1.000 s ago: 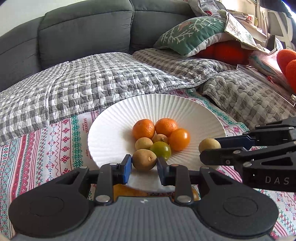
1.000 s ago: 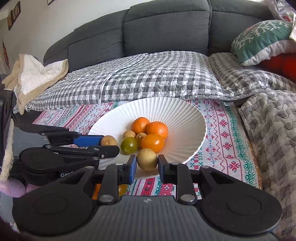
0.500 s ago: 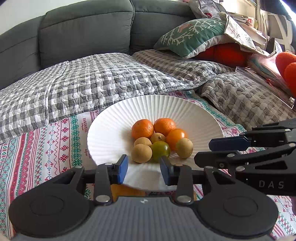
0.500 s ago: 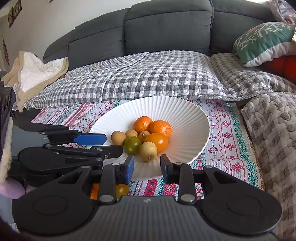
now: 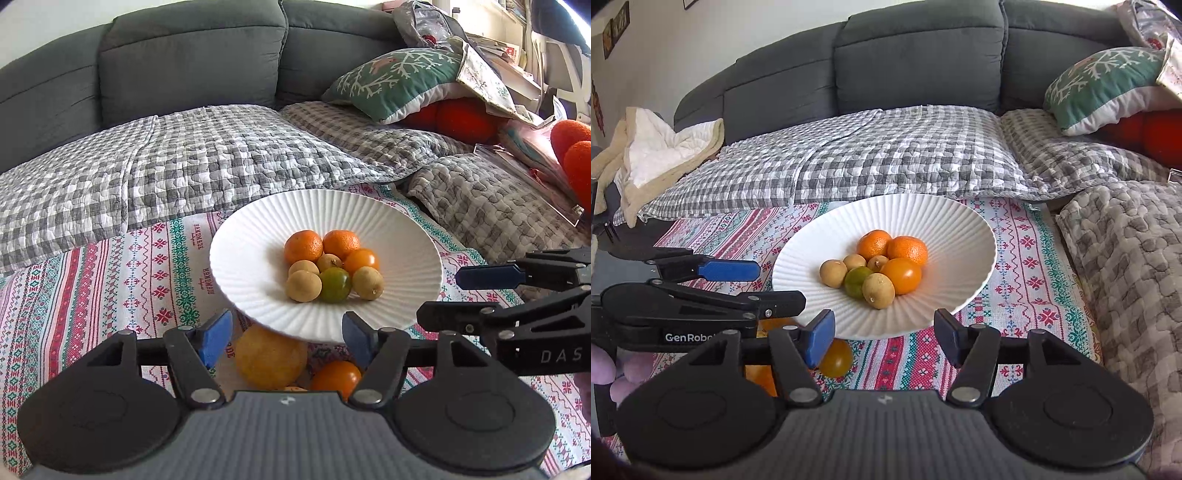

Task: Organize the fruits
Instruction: 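Withdraw both tools from the plate back toward the fruit pile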

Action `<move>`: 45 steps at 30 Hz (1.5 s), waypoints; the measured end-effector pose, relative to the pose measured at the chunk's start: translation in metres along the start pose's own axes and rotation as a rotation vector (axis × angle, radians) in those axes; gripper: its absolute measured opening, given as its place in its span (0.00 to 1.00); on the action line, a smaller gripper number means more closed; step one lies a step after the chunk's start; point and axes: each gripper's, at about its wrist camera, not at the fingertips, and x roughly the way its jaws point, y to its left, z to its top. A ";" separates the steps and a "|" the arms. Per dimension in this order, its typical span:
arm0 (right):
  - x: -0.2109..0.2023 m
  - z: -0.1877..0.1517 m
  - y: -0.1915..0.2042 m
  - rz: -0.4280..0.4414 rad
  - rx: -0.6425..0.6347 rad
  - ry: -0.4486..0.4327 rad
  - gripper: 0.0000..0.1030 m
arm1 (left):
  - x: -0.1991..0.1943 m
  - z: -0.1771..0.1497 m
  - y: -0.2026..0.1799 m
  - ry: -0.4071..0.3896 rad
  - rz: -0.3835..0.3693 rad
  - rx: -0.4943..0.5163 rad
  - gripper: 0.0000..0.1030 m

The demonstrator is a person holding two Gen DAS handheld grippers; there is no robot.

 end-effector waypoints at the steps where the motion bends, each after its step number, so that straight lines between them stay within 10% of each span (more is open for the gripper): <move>1: -0.003 0.000 0.001 -0.005 0.000 -0.005 0.60 | -0.003 -0.001 0.003 0.003 0.005 -0.010 0.60; 17: -0.039 -0.006 0.013 -0.057 0.023 -0.048 0.95 | -0.060 -0.027 0.024 0.045 0.086 -0.052 0.88; 45: -0.033 -0.039 0.058 -0.047 -0.201 0.041 1.00 | -0.074 -0.085 0.017 0.227 -0.016 0.059 0.88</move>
